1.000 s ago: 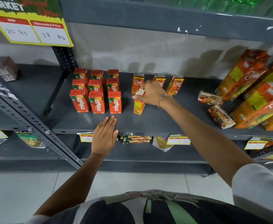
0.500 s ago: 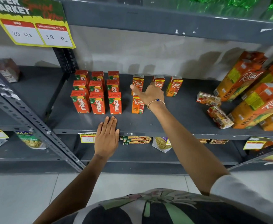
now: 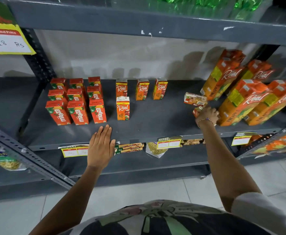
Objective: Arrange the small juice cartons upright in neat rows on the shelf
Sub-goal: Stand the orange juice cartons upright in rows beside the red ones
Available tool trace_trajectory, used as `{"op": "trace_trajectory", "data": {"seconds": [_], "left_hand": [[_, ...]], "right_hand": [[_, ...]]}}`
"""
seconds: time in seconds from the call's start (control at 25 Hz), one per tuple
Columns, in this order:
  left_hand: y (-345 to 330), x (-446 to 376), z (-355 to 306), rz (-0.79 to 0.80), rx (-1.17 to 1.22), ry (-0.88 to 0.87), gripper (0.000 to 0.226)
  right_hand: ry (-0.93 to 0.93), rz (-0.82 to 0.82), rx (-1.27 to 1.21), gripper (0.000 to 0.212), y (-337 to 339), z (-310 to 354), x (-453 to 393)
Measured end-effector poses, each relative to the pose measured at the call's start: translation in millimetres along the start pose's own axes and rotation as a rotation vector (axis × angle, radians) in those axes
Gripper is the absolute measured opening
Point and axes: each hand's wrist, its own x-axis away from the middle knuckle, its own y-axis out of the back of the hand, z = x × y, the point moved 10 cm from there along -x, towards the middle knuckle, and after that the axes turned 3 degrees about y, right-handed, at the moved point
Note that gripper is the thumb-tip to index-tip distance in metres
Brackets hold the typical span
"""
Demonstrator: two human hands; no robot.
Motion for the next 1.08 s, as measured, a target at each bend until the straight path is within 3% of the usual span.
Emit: {"op": "trace_trajectory", "data": {"seconds": [0.08,0.16,0.2,0.32,0.44,0.68,0.76,0.92,1.08], "left_hand": [[1,0,0,-0.012,0.005,-0.003,0.053],[2,1,1,-0.023,0.011,-0.006,0.052],[3,1,2,-0.024,0.011,-0.011,0.052],[4,2,1,-0.01,-0.009,-0.026,0.052],[3,2,3,0.014,-0.011,-0.03,0.054],[4,2,3,0.034,0.012,-0.028,0.058],[3,2,3,0.037,0.017,-0.025,0.059],[4,1,3,0.045,0.022,-0.013,0.06],[5,0,3,0.061,0.019,-0.016,0.06]], "right_hand": [[0.024,0.175,-0.054,0.053,-14,15,14],[0.034,0.415,-0.284,0.057,-40,43,33],[0.039,0.449,-0.431,0.055,-49,59,41],[0.088,0.368,-0.8,0.055,-64,109,72],[0.216,0.136,-0.866,0.057,-49,141,105],[0.368,0.218,-0.725,0.061,-73,166,119],[0.546,0.242,-0.608,0.066,-59,177,122],[1.134,0.308,-0.06,0.072,-32,215,138],[1.238,0.363,0.107,0.064,-27,226,137]]}}
